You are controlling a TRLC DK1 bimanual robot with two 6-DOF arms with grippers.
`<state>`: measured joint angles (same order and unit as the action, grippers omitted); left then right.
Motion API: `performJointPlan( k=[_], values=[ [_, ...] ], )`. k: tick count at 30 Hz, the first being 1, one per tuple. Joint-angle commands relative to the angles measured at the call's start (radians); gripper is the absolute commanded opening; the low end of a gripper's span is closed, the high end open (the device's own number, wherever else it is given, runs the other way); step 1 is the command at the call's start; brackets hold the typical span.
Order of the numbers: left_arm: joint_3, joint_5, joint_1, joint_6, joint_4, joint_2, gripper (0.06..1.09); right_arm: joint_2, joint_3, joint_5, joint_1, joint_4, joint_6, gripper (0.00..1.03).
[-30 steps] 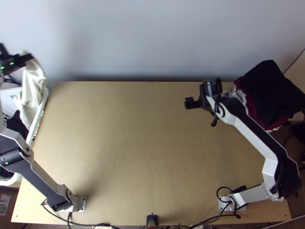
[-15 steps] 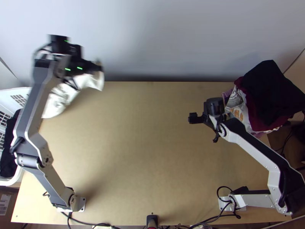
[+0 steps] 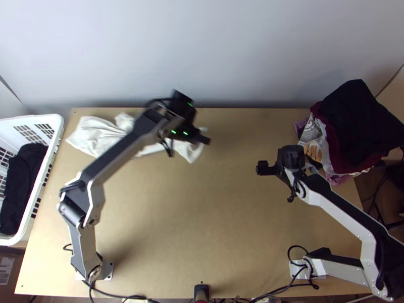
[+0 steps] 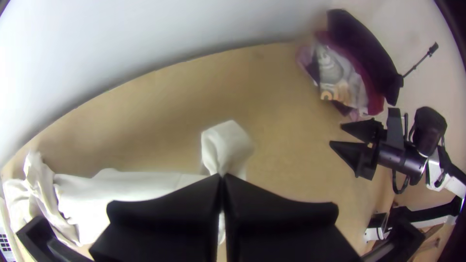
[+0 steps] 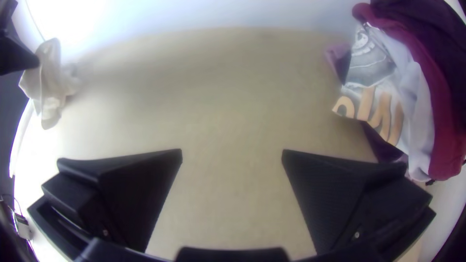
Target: Fold the t-shirt
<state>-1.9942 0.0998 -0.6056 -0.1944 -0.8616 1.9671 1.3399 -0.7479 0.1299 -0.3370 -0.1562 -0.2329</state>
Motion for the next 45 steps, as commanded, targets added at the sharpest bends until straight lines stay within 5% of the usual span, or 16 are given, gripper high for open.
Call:
performJointPlan(
  k=[1,18,29,45],
  values=[
    [-0.006,-0.011,-0.181,-0.074,0.055,0.09,0.09,-0.096,0.078,-0.03,0.013,0.026,-0.019,0.96],
    [-0.261,-0.006,-0.367,-0.232,0.064,0.296,0.09,-0.277,0.248,-0.167,0.118,0.075,-0.06,0.96],
    [-0.282,0.014,-0.422,-0.272,0.159,0.323,0.09,-0.286,0.291,-0.312,0.325,0.075,-0.08,0.96],
    [-0.268,0.014,-0.39,-0.28,0.124,0.349,0.1,-0.214,0.191,-0.461,0.34,0.104,-0.212,0.96]
  ],
)
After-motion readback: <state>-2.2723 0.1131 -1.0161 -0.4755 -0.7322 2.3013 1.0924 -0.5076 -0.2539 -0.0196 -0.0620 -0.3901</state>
